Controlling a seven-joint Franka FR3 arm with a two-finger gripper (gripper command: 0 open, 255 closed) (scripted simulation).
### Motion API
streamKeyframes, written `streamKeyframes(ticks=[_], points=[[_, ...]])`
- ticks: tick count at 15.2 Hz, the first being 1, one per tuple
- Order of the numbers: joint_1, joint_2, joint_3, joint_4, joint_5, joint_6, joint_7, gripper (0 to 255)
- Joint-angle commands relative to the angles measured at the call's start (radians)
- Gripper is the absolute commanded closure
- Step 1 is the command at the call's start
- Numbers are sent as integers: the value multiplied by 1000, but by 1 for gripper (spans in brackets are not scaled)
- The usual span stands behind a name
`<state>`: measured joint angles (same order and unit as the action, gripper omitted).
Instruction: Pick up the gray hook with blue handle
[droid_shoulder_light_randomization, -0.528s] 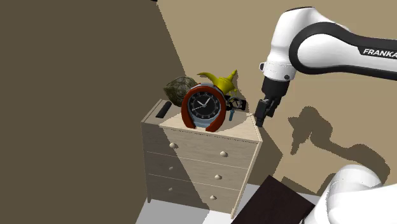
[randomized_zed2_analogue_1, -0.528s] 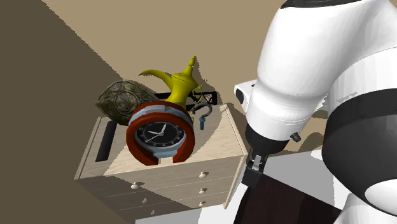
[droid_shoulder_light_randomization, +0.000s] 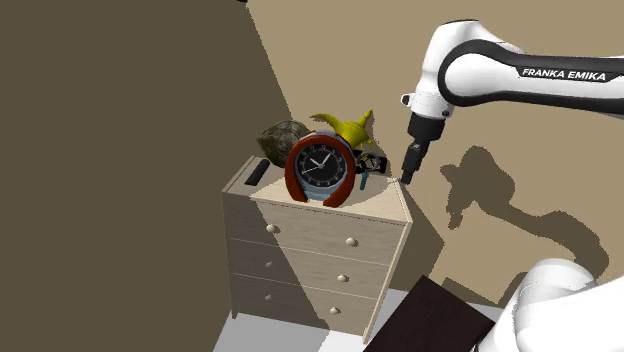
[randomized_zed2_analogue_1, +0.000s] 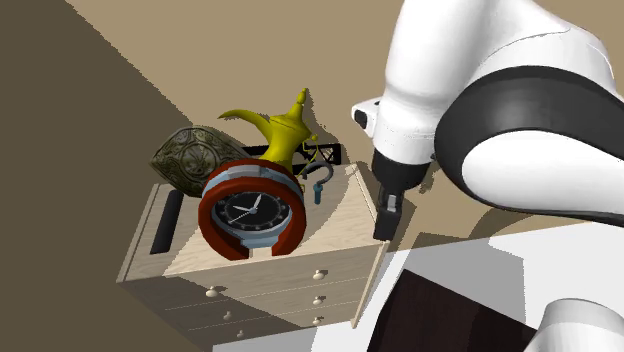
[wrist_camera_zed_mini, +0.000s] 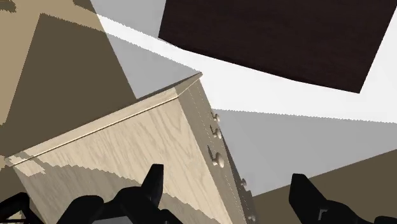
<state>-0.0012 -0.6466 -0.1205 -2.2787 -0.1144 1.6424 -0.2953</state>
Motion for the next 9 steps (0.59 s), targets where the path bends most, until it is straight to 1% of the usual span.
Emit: streamKeyframes(ticks=[1,5,9], points=[[11,50,-44,31,-10,29,-91,0],[34,178,-137,126,-11,78,-278,0],[59,326,-220,249,23,111,-469,0]])
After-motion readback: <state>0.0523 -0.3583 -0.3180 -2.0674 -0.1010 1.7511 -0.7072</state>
